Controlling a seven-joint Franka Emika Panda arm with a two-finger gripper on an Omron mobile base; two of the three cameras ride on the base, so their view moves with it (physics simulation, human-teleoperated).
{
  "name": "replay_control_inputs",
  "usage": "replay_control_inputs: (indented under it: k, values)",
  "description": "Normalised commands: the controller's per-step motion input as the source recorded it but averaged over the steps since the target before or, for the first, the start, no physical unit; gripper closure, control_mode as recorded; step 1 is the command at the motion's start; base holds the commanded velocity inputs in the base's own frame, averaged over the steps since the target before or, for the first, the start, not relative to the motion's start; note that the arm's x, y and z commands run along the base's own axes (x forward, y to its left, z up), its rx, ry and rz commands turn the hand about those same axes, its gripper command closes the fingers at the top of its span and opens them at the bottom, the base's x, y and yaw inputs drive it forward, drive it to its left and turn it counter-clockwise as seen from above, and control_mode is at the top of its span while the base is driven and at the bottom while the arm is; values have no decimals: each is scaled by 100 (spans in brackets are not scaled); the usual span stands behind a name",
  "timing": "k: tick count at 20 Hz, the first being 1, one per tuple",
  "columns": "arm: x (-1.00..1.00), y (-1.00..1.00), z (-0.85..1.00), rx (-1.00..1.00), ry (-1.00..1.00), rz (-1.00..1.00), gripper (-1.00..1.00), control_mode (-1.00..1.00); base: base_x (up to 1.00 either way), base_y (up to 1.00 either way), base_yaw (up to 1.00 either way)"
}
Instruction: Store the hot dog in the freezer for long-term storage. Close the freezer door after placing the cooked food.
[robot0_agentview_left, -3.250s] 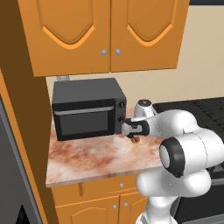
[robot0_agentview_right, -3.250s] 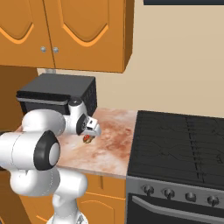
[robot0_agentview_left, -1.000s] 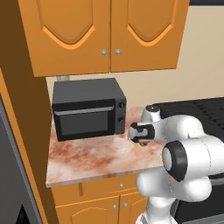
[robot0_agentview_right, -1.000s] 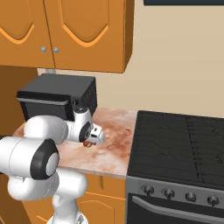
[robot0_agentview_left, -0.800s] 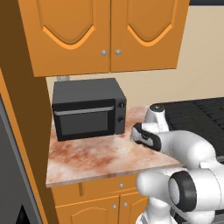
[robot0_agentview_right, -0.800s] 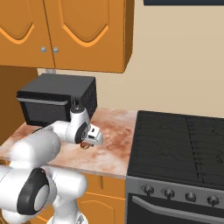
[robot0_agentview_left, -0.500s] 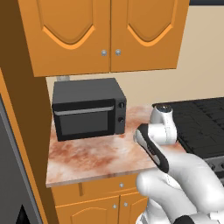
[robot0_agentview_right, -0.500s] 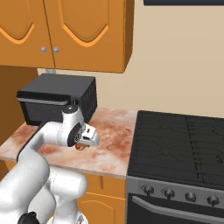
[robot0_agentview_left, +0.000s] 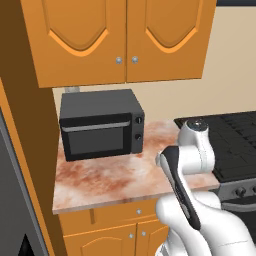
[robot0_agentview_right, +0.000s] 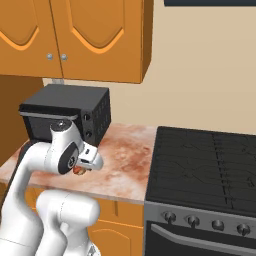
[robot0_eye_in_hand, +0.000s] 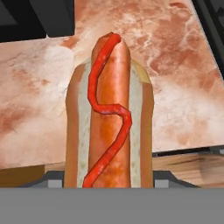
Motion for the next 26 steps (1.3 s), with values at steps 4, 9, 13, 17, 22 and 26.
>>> replay_control_inputs:
  k: [4, 9, 13, 17, 22, 26]
  values:
    - [-36, 0, 67, 0, 18, -1, 100, -100, 0, 0, 0]
    - [-24, 0, 42, 1, 18, 0, 100, -100, 0, 0, 0]
    - [-21, -3, 38, 7, 17, 0, 100, -100, 0, 0, 0]
    - [-3, -3, 34, 7, 23, 0, 100, -100, 0, 0, 0]
    - [-46, 0, 12, 0, 2, 1, 100, -100, 0, 0, 0]
    - [-57, 0, 18, 0, 0, 2, 100, -100, 0, 0, 0]
